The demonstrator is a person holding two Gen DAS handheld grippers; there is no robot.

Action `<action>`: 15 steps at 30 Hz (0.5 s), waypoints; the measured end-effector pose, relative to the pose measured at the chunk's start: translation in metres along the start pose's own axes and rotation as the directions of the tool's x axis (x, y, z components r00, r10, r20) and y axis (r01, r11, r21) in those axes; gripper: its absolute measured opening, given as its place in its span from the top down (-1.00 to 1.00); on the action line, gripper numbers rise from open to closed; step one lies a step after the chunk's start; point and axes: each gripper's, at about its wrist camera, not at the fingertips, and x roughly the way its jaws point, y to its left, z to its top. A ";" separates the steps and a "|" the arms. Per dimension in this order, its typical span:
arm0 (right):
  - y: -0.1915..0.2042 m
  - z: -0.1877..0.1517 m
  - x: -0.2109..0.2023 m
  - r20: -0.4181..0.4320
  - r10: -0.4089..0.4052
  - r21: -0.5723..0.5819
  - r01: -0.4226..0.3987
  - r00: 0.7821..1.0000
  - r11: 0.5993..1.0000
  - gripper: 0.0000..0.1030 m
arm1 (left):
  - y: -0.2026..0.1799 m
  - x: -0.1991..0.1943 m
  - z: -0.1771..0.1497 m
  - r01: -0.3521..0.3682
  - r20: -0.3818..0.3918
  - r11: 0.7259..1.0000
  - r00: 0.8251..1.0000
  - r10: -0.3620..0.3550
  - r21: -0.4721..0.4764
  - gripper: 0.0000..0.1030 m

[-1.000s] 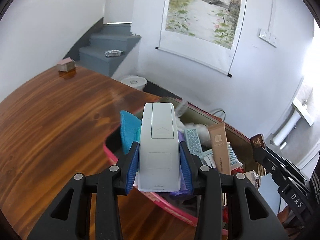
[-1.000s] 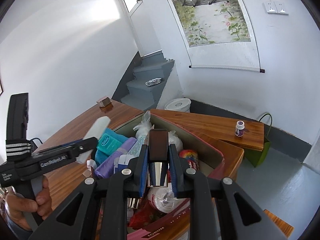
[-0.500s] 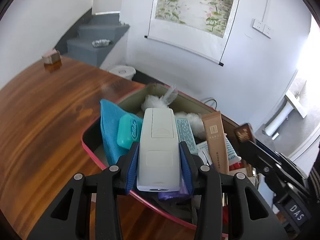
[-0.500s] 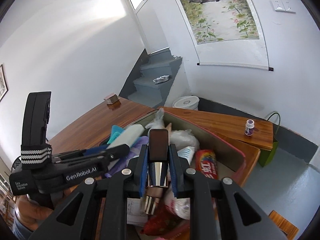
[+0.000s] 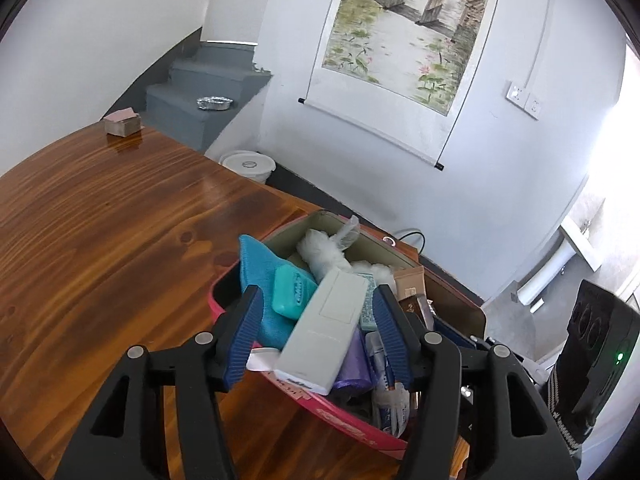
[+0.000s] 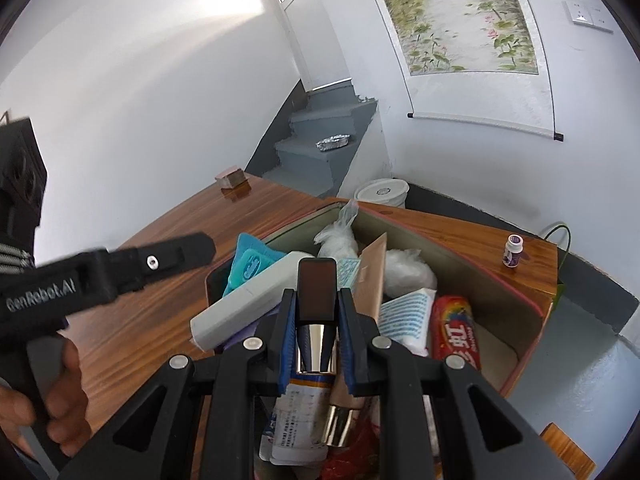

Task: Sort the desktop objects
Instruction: 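Lower both items into the red box and open both grippers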

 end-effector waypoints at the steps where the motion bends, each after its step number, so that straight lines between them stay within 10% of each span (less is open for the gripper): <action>1: 0.002 -0.001 0.000 -0.002 0.000 -0.004 0.000 1.000 1.000 0.57 | 0.001 0.000 0.000 -0.001 0.000 1.000 1.000 0.001 -0.006 -0.17; 12: 0.003 -0.003 0.012 -0.043 -0.047 0.005 0.047 0.998 0.999 0.54 | 0.019 -0.013 0.001 -0.021 0.014 0.998 1.000 0.022 -0.058 -0.17; 15: 0.002 -0.004 0.005 -0.029 -0.026 0.026 0.026 0.999 0.999 0.23 | 0.021 -0.013 0.002 -0.031 0.010 0.997 0.999 0.032 -0.065 -0.17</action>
